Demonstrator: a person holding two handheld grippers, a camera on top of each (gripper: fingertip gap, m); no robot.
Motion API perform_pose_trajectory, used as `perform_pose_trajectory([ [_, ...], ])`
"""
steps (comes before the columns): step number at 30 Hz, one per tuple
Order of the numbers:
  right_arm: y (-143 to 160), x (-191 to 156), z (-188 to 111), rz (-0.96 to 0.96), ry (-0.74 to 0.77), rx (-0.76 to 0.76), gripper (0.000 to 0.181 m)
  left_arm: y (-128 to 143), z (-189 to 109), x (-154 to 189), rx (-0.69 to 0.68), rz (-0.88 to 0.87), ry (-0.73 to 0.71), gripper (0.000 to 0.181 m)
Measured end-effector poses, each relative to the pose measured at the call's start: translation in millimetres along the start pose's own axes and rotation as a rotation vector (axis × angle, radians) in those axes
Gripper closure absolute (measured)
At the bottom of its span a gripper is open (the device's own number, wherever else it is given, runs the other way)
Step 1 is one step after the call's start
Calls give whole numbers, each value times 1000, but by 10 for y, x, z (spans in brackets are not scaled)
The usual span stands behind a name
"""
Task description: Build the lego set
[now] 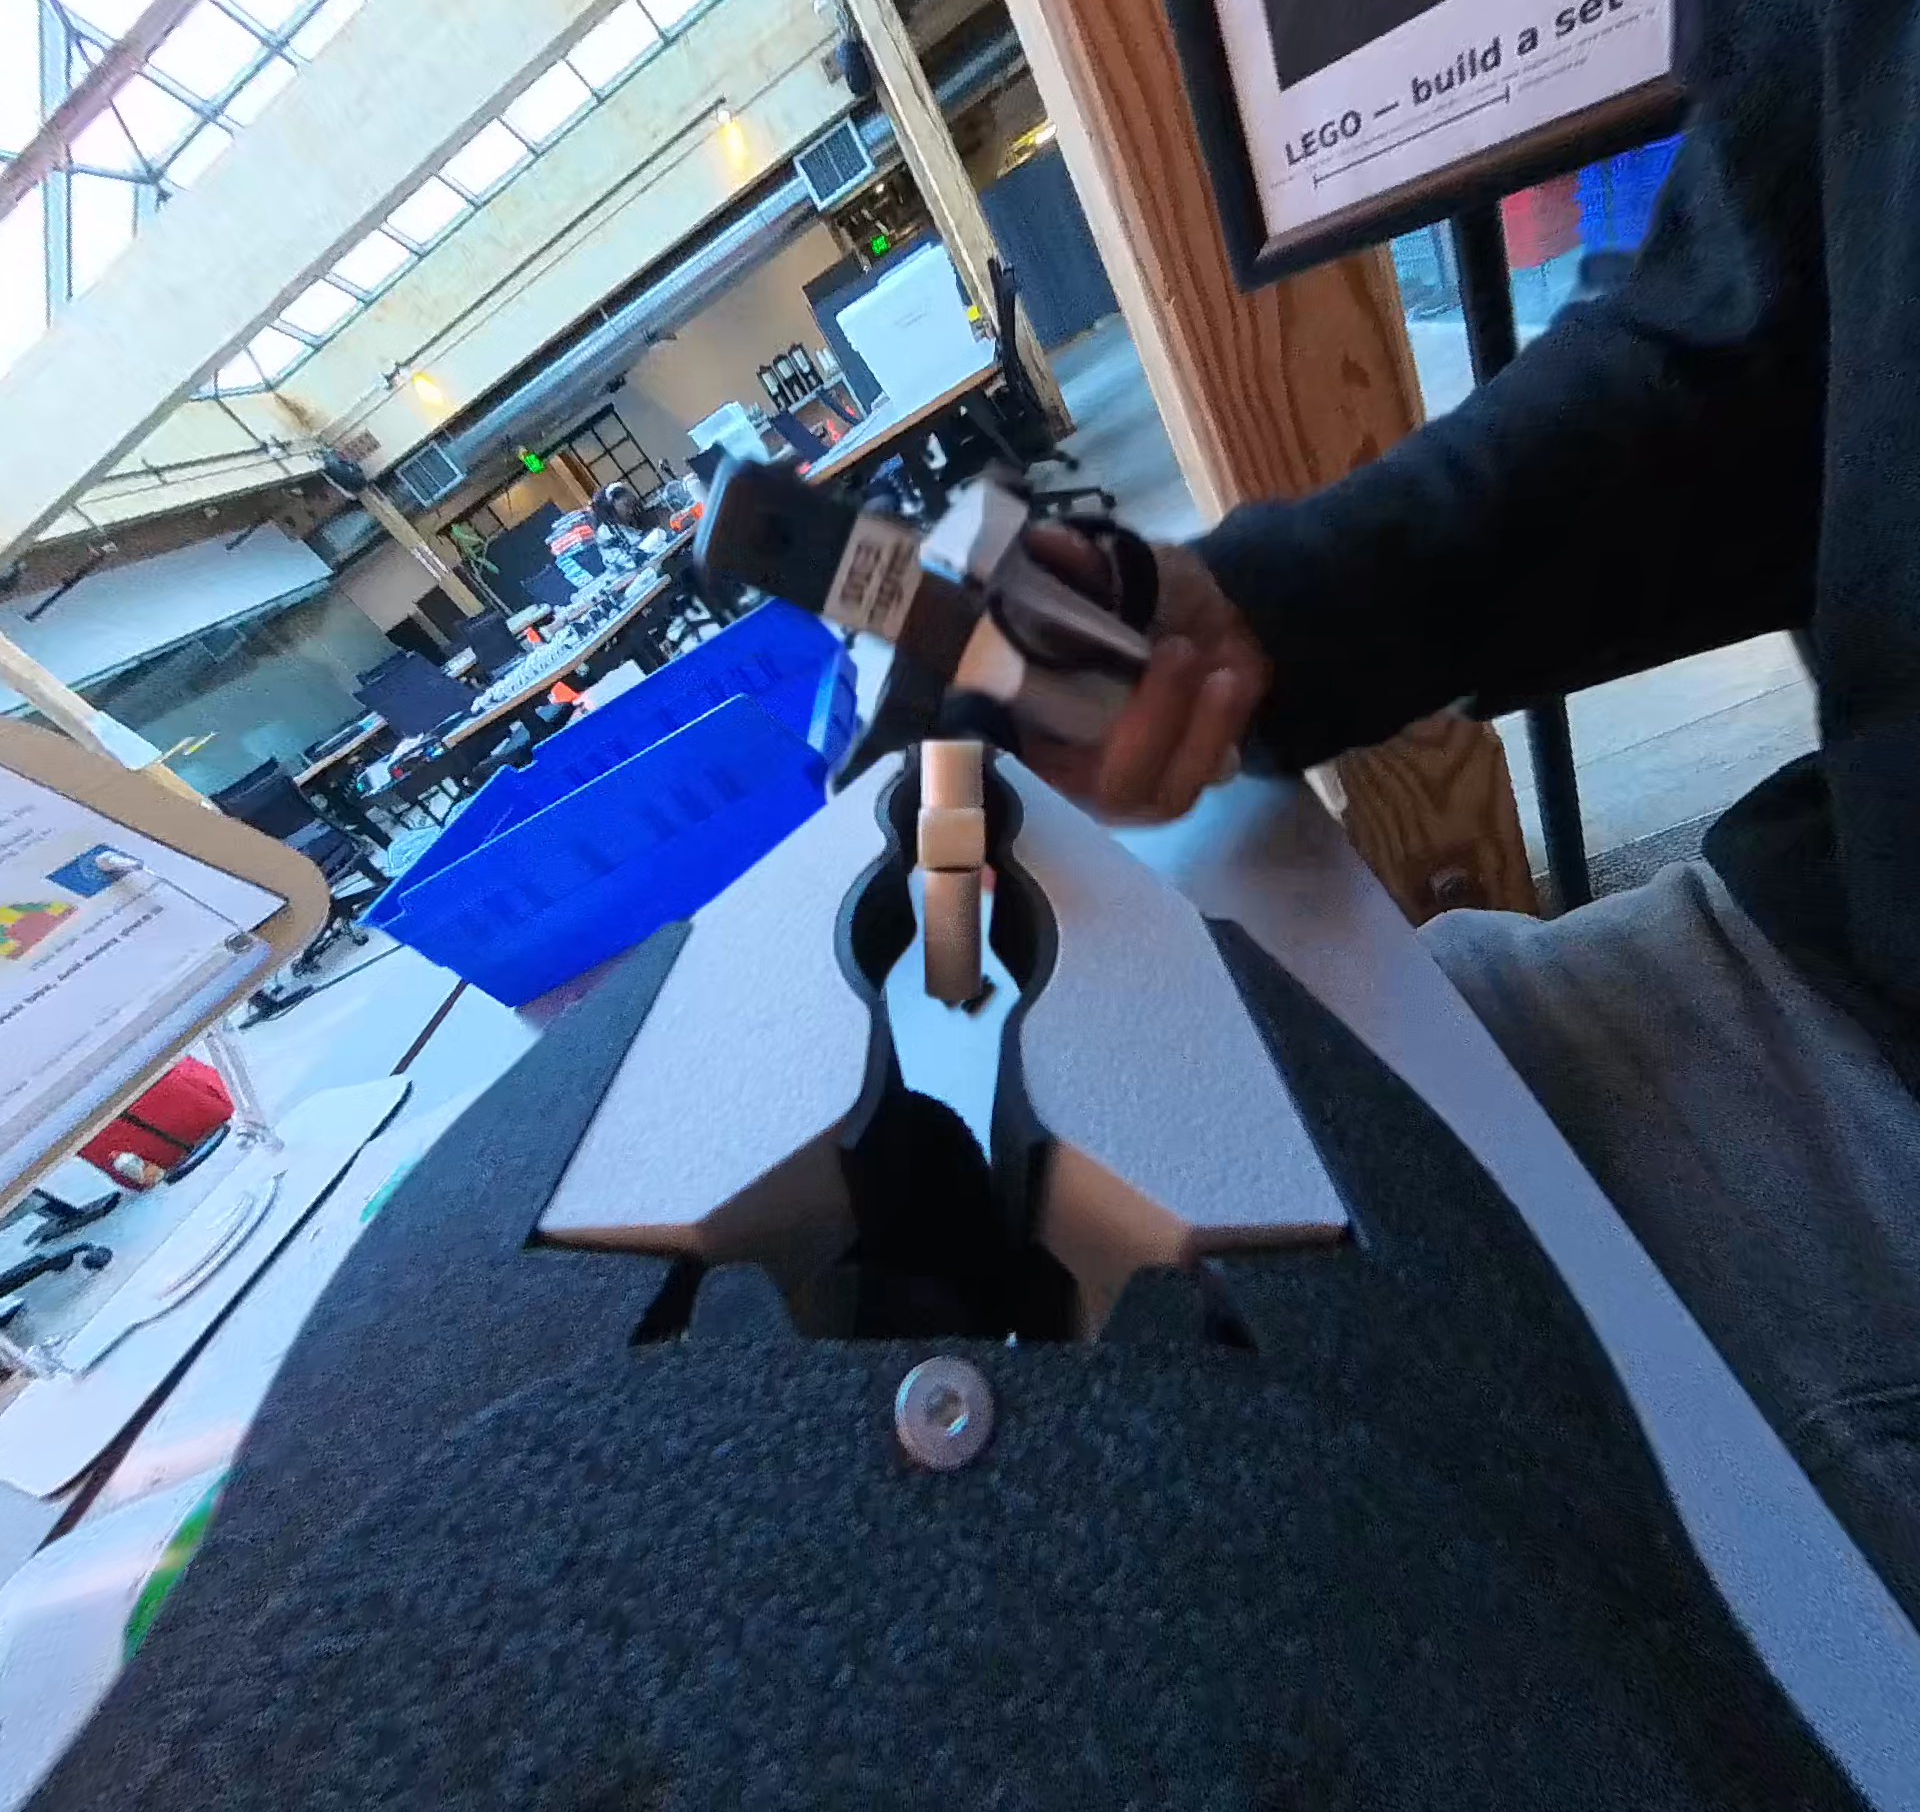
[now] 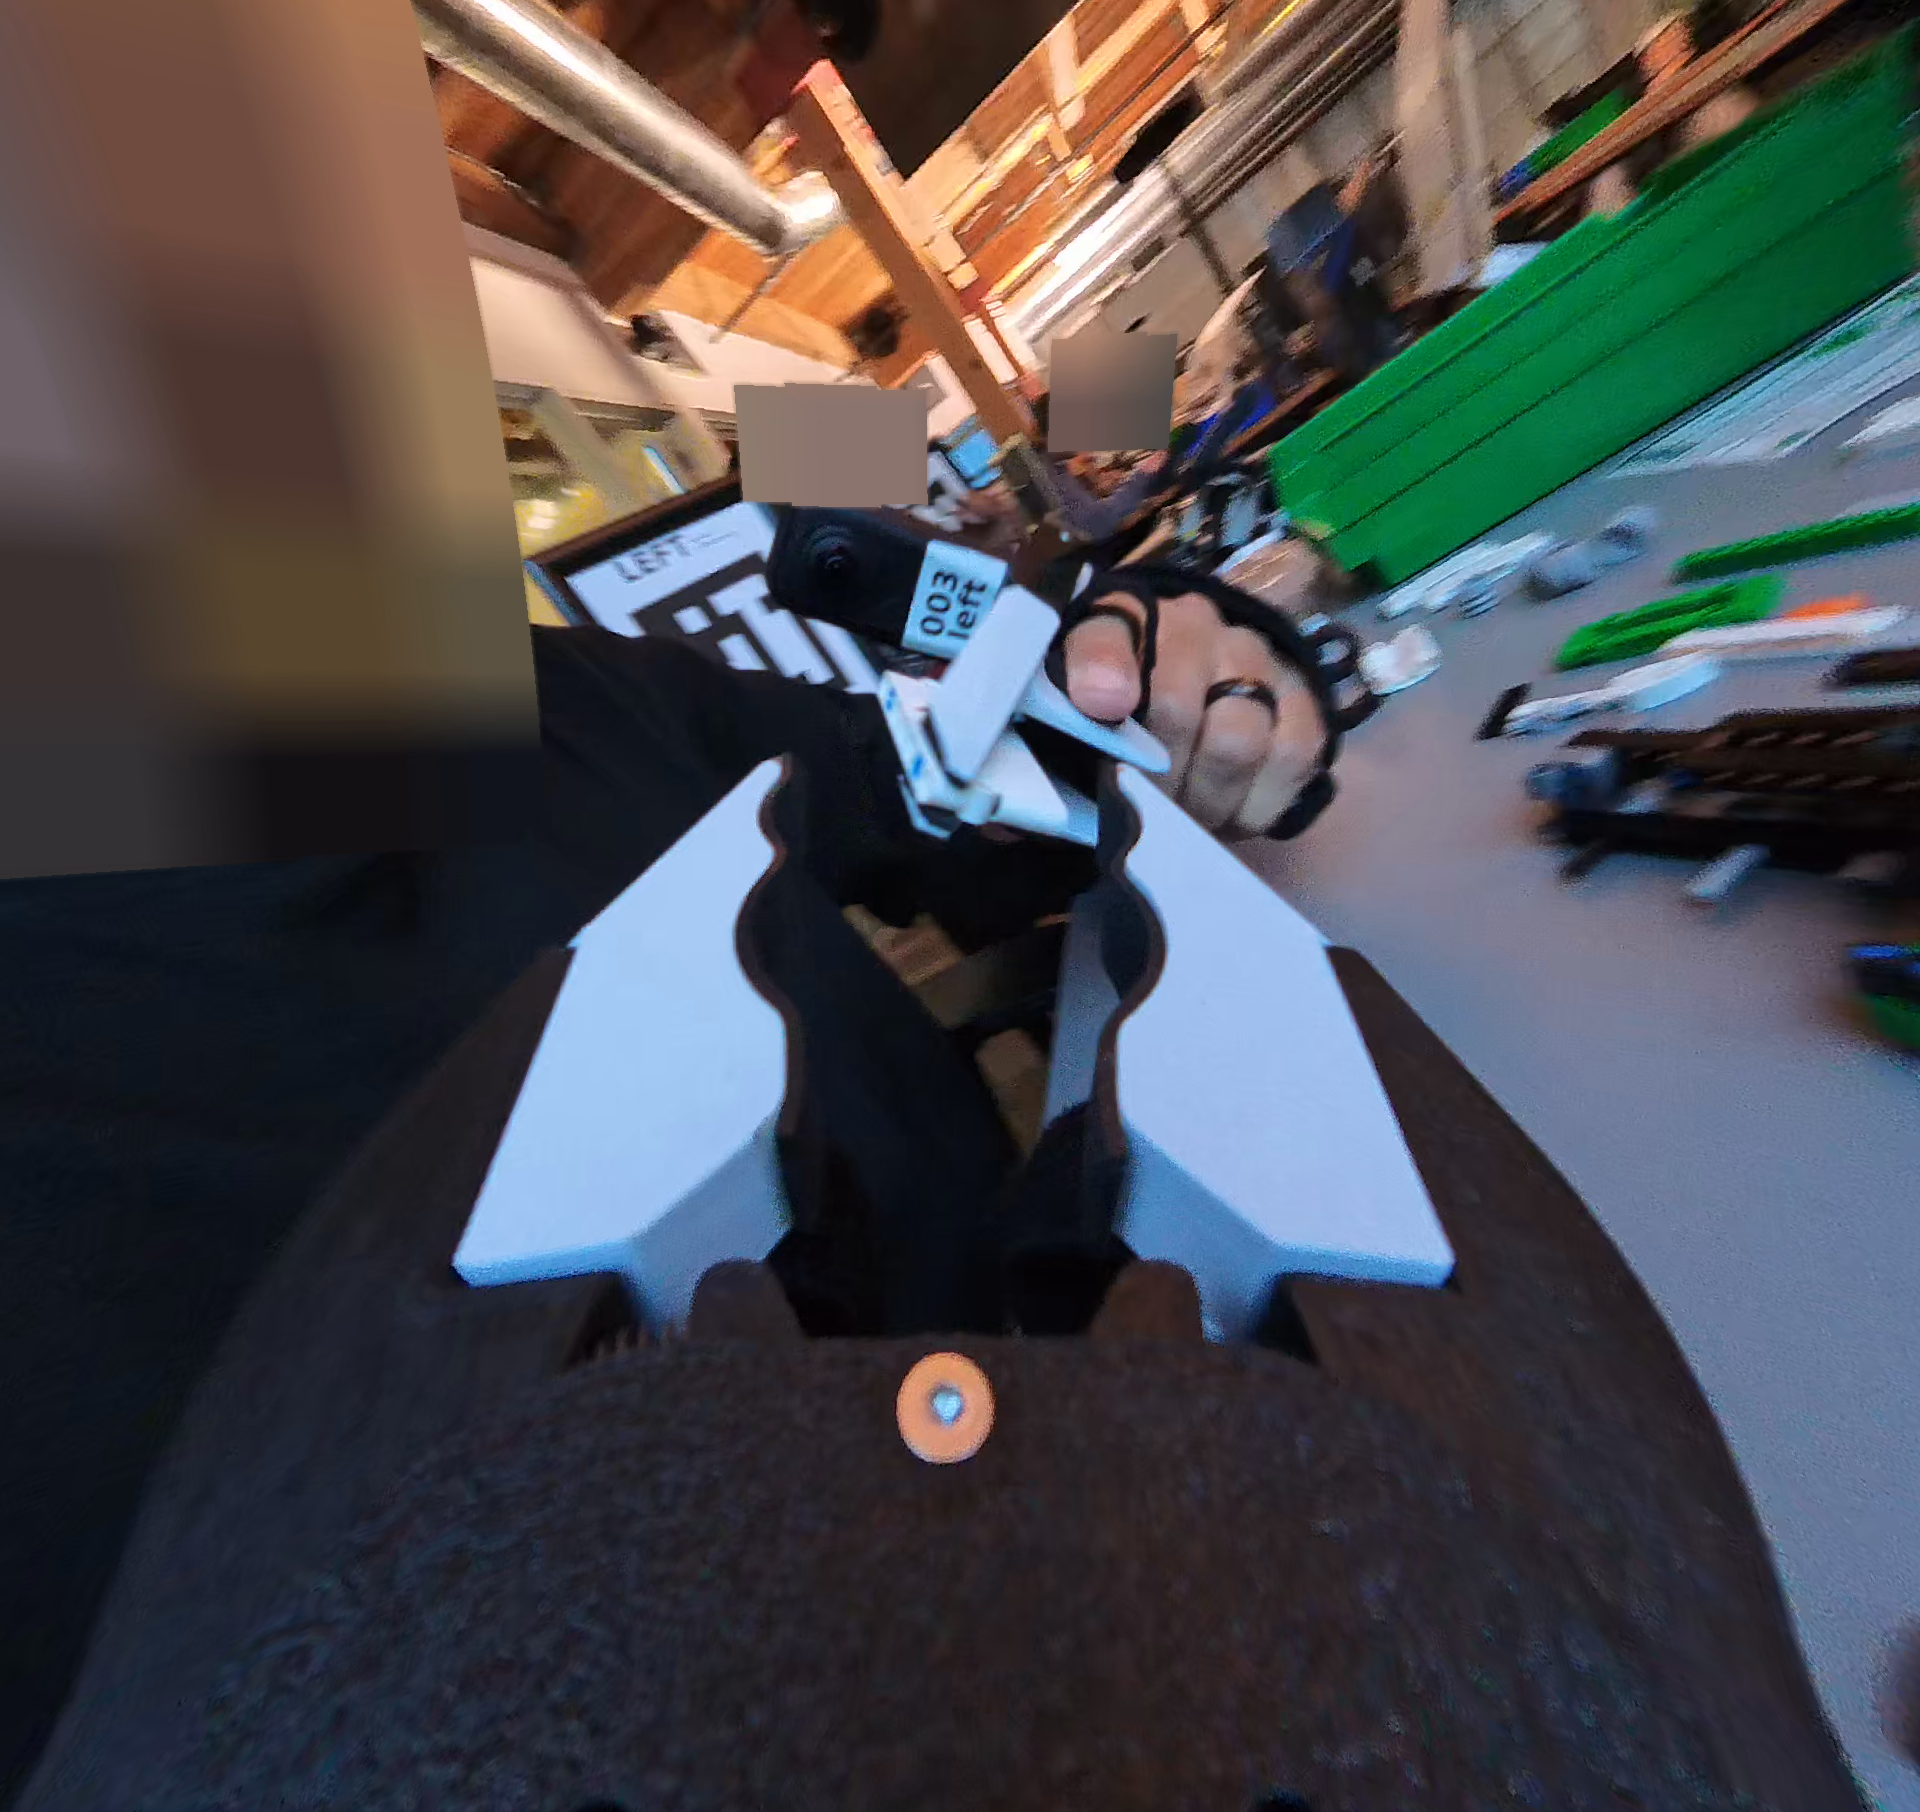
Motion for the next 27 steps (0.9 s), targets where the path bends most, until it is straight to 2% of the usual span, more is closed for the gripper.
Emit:
perform_pose_trajectory([
  [2,-120,-129,-209,-143,164,-24,132,28,4,-15,-20,-7,-3,175],
  [5,-99,-112,-553,-316,620,-234,134,95,42,0,-63,-30,7,174],
  [7,1,-84,-780,-370,857,-379,138,167,73,1,-107,-17,-15,175],
  [9,127,-39,-938,-336,984,-479,142,248,105,-25,-162,3,-47,175],
  [11,250,51,-950,-286,1011,-534,145,328,128,-63,-203,15,-73,175],
  [15,353,196,-770,-347,1005,-643,156,423,137,-133,-233,5,-111,175],
  [19,351,284,-724,-306,978,-653,162,425,120,-156,-229,21,-119,175],
  [23,377,309,-694,-376,1016,-714,166,432,134,-114,-237,51,-105,175],
  [27,354,349,-682,-380,1017,-713,167,448,137,-106,-241,78,-104,175],
])
Point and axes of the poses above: each gripper's, where its closed fingertips meet, z out along the fingers, y out of its underside, x = y × z across the jaws, the point moved 8 cm from there along -z, back along the fingers, and after that the axes turned 7 degrees about -y, right-handed, at the moved point
